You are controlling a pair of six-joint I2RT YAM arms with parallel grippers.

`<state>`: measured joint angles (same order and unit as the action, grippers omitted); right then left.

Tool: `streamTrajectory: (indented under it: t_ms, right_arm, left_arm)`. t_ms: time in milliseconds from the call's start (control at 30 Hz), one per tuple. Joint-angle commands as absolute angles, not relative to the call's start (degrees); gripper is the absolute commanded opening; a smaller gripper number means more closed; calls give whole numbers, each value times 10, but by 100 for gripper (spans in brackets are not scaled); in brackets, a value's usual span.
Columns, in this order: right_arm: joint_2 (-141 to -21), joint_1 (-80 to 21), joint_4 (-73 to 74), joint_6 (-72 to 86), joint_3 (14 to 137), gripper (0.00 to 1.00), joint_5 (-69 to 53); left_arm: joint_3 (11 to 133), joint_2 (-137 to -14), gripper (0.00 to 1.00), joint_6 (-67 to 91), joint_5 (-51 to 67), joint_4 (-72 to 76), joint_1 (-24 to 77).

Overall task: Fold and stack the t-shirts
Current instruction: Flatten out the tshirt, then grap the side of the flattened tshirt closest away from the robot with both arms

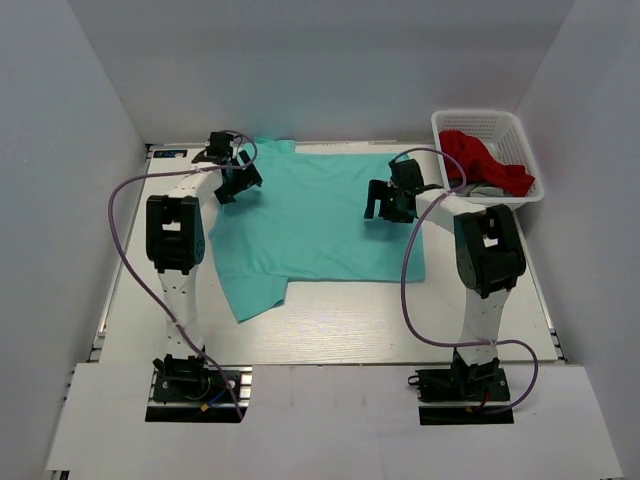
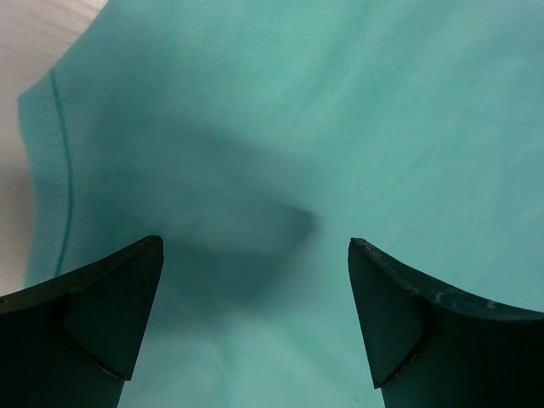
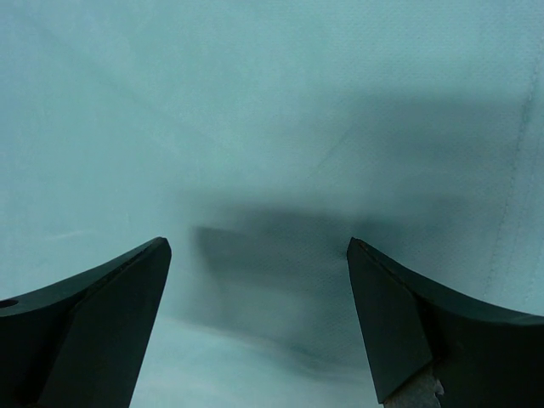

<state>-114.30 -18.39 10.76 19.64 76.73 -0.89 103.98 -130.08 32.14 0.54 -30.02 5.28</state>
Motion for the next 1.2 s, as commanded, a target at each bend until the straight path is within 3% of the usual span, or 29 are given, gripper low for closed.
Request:
streamTrajectory:
  t_ms: [0,133,233,333,533,700,933,1033,1067,1133,1167]
  right_arm:
    - [-1093,-186,129,183,788,90,-27]
    - [-1000,-185,86,240,724,90,-18]
    - [-900,-186,59,315,593,90,14]
    - [-815,-184,7,365,473,90,25]
    - [-698,-183,-27,417,360,90,73]
    - [-631,-184,-31,439,312,90,104]
    - [-544,-182,-1,444,275,90,163]
    - [-515,-181,-1,443,265,90,177]
    - [-512,-183,-1,436,263,90,180]
    - [-511,-182,23,430,268,90,193]
    - [-512,-180,32,428,272,90,196]
  left_arm:
    - [1071,-1253,100,297,21,-355,54]
    - [944,-1107,100,300,33,-352,69]
    - [711,-943,100,351,54,-347,69]
    - [553,-790,100,385,54,-346,74]
    - [402,-587,100,435,54,-488,79]
    - [331,-546,100,460,102,-489,85]
    - [294,-618,96,475,95,-435,91]
    - [288,-650,78,475,88,-401,91]
    - [288,-658,64,475,88,-390,91]
    - [283,-674,48,475,99,-363,91]
    - [283,-687,36,475,105,-358,91]
